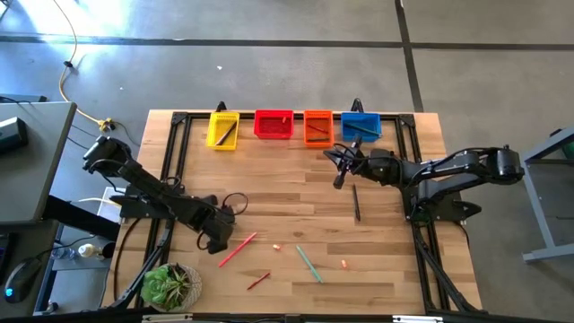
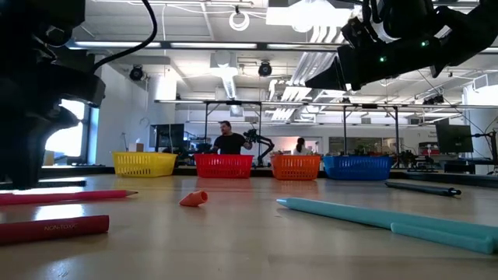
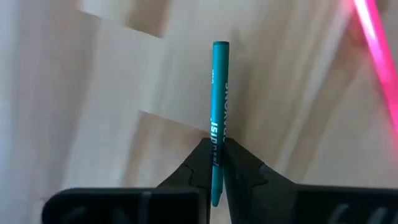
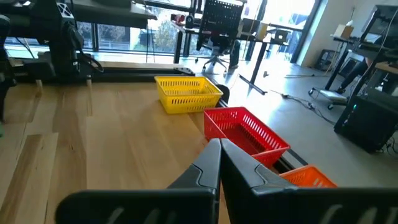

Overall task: Sort crayons/erasers/pens/pencils in bins
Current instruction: Put the green crayon into the orange basket

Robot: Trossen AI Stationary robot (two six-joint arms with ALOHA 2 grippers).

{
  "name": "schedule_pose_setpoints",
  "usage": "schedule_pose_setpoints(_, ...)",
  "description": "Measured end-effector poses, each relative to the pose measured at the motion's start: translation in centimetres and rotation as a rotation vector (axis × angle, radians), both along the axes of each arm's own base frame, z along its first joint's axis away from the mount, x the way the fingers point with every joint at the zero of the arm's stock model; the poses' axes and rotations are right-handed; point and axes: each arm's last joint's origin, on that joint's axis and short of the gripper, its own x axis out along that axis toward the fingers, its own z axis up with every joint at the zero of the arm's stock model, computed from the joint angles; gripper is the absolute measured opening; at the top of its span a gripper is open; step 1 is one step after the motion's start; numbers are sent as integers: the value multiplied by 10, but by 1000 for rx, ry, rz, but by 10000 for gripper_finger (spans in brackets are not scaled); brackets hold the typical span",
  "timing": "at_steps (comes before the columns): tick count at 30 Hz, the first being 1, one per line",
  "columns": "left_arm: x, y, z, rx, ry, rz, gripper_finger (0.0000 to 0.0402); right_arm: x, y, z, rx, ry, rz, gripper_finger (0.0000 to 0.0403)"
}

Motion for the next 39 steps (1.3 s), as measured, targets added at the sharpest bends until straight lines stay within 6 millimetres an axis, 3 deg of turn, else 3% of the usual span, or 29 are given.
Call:
schedule_pose_setpoints(7, 1, 7, 15, 40, -119, 24, 3, 0, 0, 0, -1, -2, 10, 0)
schedule_pose_setpoints(11, 12, 17, 25, 79, -252, 3, 2, 1, 1, 1, 12, -23, 31, 0)
schedule_pose_setpoints(24, 43, 96, 23, 128, -993, -73, 1, 10, -13, -11, 173, -89, 177, 0)
schedule_pose_setpoints(28, 47, 115, 25, 108, -1133, -86, 1, 25, -16, -12, 247, -156, 249, 0)
schedule_pose_setpoints(33, 51, 130, 29, 85, -1250, -89, 1, 59, -12, -12, 379, -170, 304, 5)
schedule_pose_setpoints(39, 49, 141, 29, 89, -1274, -75, 1, 91, -5, -3, 436, -200, 381, 60)
